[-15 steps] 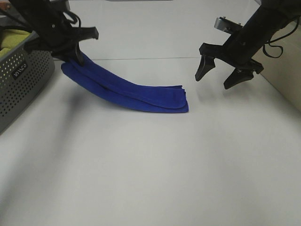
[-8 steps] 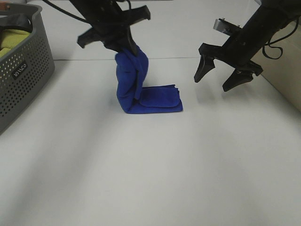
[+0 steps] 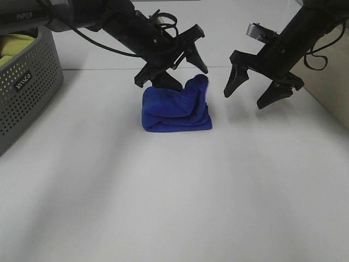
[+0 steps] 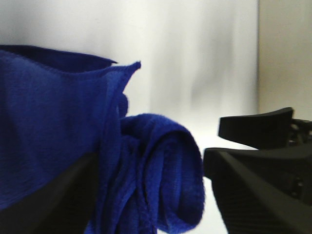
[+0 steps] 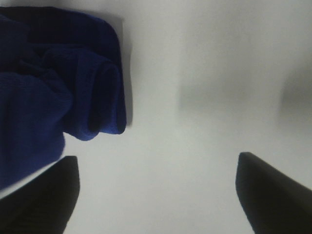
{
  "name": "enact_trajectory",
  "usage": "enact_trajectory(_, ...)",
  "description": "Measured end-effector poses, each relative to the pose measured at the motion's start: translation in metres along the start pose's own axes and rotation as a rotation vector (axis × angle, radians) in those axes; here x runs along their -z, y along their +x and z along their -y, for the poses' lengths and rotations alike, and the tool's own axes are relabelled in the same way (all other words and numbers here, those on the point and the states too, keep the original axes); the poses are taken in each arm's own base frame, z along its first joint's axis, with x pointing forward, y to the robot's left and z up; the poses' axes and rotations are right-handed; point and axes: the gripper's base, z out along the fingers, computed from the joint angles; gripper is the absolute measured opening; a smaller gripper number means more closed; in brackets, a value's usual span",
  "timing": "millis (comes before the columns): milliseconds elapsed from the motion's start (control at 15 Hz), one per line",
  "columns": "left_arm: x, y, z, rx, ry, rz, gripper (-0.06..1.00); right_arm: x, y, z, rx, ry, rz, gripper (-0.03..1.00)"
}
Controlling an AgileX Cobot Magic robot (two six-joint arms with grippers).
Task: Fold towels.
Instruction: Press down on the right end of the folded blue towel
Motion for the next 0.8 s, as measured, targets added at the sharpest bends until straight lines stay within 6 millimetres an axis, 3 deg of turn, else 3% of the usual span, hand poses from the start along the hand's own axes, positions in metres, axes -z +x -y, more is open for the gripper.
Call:
enact_trajectory(267, 0.015, -0.004, 0.016, -0.103, 0.104, 0.031, 0.72, 0.011, 0.000, -0.010, 0.006, -0.061, 0.013, 0.82)
enact_trajectory(400, 0.052, -0.024, 0.023, -0.153, 0.129, 0.136, 0.72, 0.031, -0.001, -0.023, 0.032, -0.116, 0.070, 0.82)
enact_trajectory(600, 0.096, -0.051, 0.008, -0.161, 0.102, 0.251, 0.72, 0.050, -0.002, -0.048, 0.058, -0.278, 0.132, 0.82)
enact_trajectory(800, 0.119, -0.068, -0.011, -0.135, 0.080, 0.299, 0.72, 0.036, 0.002, -0.089, 0.127, -0.452, 0.134, 0.82)
